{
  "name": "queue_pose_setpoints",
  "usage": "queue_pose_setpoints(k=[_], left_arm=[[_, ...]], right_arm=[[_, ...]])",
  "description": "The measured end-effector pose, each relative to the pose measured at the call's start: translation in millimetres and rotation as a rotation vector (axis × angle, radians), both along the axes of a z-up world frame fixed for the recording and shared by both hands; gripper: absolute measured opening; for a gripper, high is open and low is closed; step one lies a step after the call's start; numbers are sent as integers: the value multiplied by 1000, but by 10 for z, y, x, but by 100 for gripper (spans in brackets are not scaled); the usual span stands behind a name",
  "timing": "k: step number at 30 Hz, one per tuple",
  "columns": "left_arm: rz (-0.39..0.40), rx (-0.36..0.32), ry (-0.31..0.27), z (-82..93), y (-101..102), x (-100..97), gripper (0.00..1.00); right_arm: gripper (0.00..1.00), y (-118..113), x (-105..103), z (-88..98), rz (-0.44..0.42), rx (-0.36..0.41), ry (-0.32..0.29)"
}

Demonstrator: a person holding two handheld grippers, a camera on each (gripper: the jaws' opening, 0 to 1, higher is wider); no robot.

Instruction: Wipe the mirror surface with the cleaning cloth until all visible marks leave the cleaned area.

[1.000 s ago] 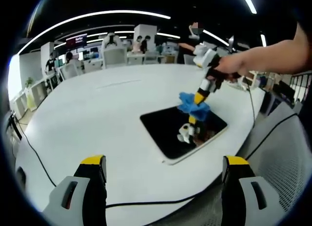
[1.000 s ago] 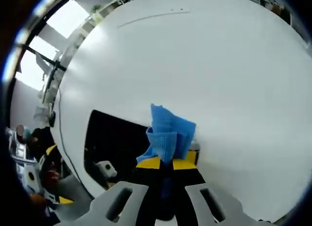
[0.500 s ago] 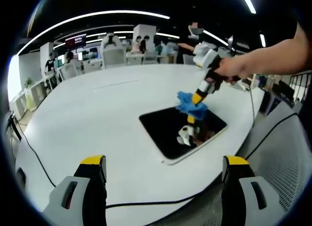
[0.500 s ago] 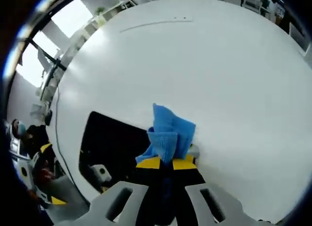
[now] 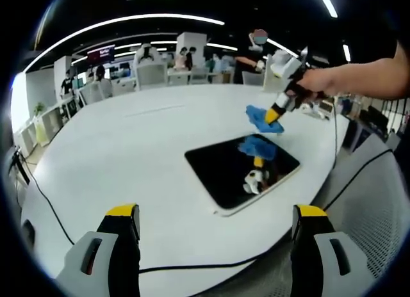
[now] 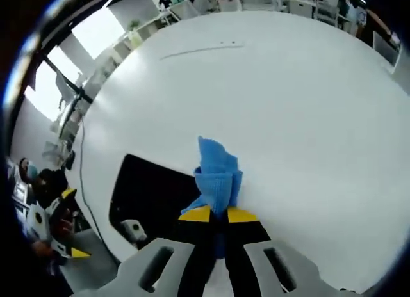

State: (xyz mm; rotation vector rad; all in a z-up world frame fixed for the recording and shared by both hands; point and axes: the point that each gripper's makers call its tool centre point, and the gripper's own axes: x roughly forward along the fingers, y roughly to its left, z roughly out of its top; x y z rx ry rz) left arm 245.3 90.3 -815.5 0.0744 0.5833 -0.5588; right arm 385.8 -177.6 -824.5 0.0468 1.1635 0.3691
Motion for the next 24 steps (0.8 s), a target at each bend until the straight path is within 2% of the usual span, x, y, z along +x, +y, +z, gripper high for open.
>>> queue_pose_setpoints(k=[8, 14, 16, 18, 20, 21, 22, 23, 24], left_arm=[[-5, 0, 6, -15, -8, -6, 99], [-7, -1, 9, -21, -6, -9, 99], [-6, -1, 11, -22, -4, -10, 99], [-4, -1, 11, -20, -2, -9, 99], [-3, -1, 13, -21, -1, -10, 99], [-4, 1, 13, -22, 0, -10, 99], [-5, 2, 14, -27, 0, -6, 99], [-5, 4, 17, -31, 2, -7, 99], [-6, 4, 15, -26, 0, -7, 99]], right_arm=[[1, -482, 48, 246, -66, -7, -23], [1, -698, 21, 200, -100, -20, -15], [1, -724, -18, 80, -111, -24, 7], [1, -730, -100, -134, -95, -51, 40], [1, -802, -269, -572, -79, -125, 115], [2, -842, -455, -816, -74, -170, 189], [0, -880, -373, -734, -199, -90, 141], [0, -856, -441, -679, -95, -95, 149], [0, -877, -418, -725, -63, -145, 116]])
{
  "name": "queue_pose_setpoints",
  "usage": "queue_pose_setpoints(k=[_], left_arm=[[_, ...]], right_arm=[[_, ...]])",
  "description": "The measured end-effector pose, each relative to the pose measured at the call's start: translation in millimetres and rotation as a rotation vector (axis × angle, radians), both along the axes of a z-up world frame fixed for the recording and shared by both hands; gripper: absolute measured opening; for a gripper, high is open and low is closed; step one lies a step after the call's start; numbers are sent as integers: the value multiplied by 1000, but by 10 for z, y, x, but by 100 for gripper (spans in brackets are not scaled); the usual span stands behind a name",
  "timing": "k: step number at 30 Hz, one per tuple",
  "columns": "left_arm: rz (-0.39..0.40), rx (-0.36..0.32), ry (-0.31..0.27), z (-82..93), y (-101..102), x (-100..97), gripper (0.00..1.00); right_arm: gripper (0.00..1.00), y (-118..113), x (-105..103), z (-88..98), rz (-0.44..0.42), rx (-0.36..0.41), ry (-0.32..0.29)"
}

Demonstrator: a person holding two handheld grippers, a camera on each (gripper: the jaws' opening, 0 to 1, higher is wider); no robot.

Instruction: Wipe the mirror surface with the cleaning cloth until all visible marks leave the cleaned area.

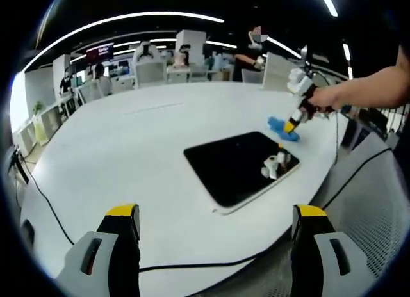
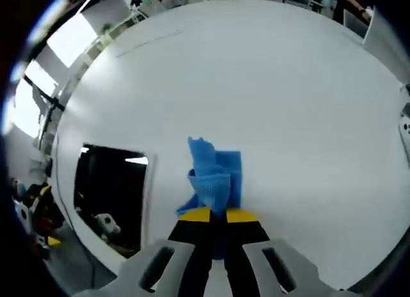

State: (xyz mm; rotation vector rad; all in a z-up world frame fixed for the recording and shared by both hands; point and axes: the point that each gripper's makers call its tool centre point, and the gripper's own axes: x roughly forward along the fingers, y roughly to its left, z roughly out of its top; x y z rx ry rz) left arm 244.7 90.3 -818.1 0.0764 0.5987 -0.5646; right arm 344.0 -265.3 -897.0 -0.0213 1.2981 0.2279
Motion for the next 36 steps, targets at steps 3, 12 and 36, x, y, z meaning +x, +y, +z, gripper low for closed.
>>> queue_pose_setpoints(k=[3, 12, 36], left_arm=[[5, -4, -2, 7, 4, 6, 99], [7, 0, -6, 4, 14, 9, 99], [17, -49, -21, 73, -33, 21, 99]], right_arm=[[1, 51, 172, 101, -12, 8, -17], [3, 122, 105, 196, 45, 21, -131], [100, 155, -328, 998, 193, 198, -764]])
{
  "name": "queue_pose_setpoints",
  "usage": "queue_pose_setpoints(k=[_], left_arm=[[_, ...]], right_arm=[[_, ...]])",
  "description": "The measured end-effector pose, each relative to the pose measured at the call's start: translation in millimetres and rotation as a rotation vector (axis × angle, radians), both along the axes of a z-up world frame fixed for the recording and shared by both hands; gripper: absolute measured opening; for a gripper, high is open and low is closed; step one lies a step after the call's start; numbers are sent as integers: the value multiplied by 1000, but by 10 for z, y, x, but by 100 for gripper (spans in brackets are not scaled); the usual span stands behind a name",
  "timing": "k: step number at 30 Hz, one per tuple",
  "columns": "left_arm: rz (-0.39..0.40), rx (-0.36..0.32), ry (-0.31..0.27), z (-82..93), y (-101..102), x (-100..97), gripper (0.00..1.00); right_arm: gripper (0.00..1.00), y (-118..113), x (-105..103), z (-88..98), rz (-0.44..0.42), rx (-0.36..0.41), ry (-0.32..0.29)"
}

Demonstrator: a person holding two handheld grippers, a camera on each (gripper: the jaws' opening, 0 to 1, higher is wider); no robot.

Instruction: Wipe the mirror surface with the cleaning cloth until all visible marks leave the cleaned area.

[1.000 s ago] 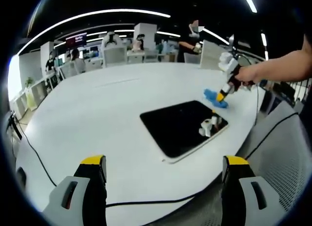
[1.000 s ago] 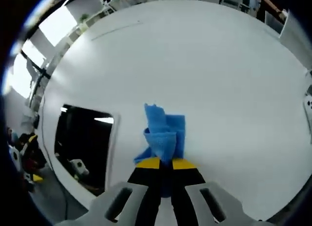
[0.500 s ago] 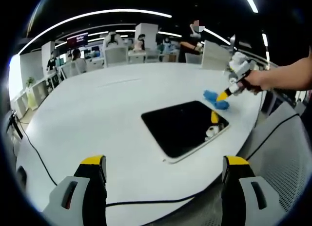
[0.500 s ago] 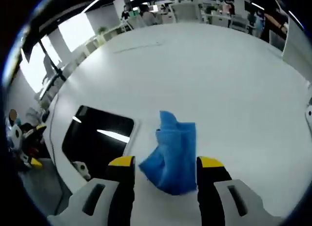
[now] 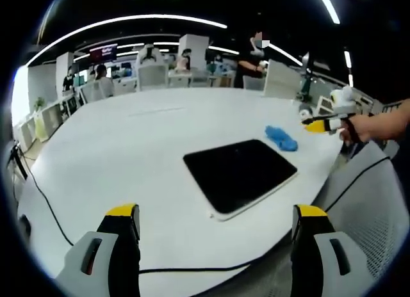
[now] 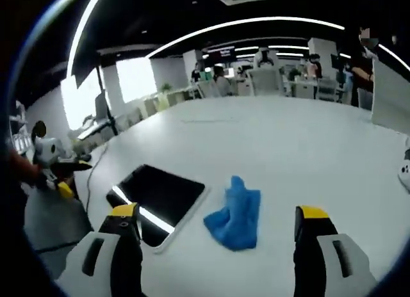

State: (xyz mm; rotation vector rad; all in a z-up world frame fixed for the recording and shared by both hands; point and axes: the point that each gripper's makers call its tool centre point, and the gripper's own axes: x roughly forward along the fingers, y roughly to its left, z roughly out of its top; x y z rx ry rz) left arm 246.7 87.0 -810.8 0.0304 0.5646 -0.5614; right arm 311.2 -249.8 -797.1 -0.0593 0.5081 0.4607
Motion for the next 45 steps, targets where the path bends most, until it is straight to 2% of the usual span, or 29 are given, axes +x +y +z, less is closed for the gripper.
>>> queue_pose_setpoints(k=[1, 4, 7, 10, 13, 17, 23, 28, 45], left_arm=[[1, -2, 1, 0, -1, -1, 99], [6, -2, 0, 6, 2, 3, 99], [4, -4, 2, 6, -4, -1, 99], [0, -3, 5, 4, -7, -6, 99], [4, -2, 1, 11, -2, -2, 99], [3, -2, 2, 13, -3, -1, 99], [7, -6, 3, 18, -1, -2, 99], [6, -6, 2, 22, -2, 0, 99], [10, -12, -2, 28, -2, 12, 99]], right_arm=[[100, -34, -26, 9, 1, -28, -24], [100, -134, -99, 26, 5, -39, -80], [100, -214, -158, 44, 4, 6, -98], [100, -274, -177, 49, 5, 7, -111], [100, -306, -194, 9, 3, 22, -84], [100, -385, -270, -174, -35, 69, 1], [100, -526, -281, -184, -59, 76, -37], [100, -505, -322, -203, -12, 61, -37], [100, -504, -342, -226, -14, 82, -41]])
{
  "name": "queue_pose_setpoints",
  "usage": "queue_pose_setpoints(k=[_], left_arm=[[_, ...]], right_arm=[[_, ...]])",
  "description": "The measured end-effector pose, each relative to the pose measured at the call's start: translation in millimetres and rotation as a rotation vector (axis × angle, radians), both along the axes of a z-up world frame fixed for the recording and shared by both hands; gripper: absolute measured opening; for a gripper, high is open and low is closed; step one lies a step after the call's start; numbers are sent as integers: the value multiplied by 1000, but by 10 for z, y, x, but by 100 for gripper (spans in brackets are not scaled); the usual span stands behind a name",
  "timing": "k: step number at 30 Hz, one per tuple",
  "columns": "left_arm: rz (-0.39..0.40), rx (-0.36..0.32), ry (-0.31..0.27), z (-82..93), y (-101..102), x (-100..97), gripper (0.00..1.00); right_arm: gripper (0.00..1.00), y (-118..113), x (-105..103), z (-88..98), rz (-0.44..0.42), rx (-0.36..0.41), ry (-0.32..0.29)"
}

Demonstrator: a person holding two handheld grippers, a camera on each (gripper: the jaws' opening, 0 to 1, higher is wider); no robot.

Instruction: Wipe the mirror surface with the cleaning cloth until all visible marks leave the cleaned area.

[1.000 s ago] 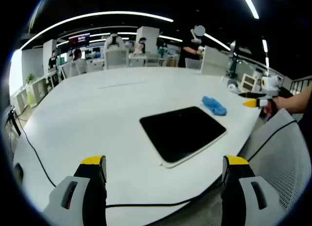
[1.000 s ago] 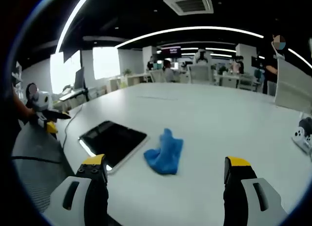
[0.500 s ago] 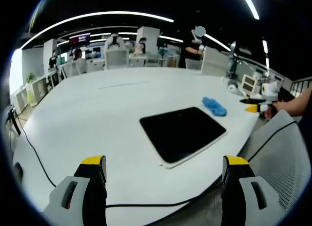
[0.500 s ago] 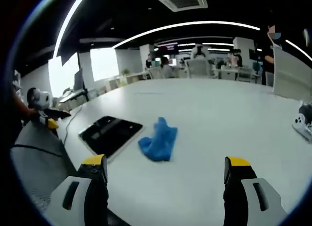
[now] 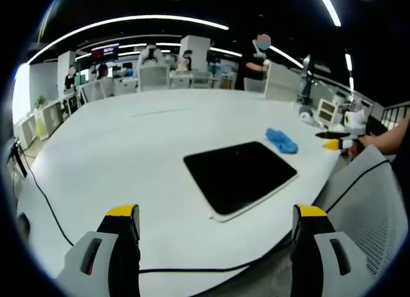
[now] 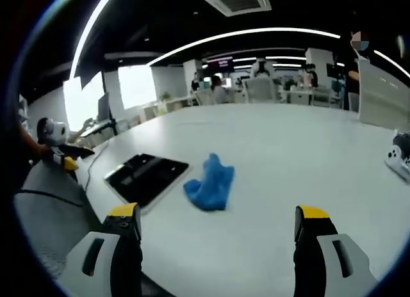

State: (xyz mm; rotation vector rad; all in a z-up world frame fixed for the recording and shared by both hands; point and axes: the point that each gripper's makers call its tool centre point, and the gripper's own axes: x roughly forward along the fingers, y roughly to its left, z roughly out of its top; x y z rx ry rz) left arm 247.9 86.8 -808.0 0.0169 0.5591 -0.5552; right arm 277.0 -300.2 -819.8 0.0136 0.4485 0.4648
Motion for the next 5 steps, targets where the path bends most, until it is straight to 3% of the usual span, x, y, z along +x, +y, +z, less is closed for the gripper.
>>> queue_pose_setpoints(k=[5], left_arm=[[0, 0, -1, -4, 2, 3, 99]], right_arm=[[100, 6, 1, 13, -1, 2, 1]])
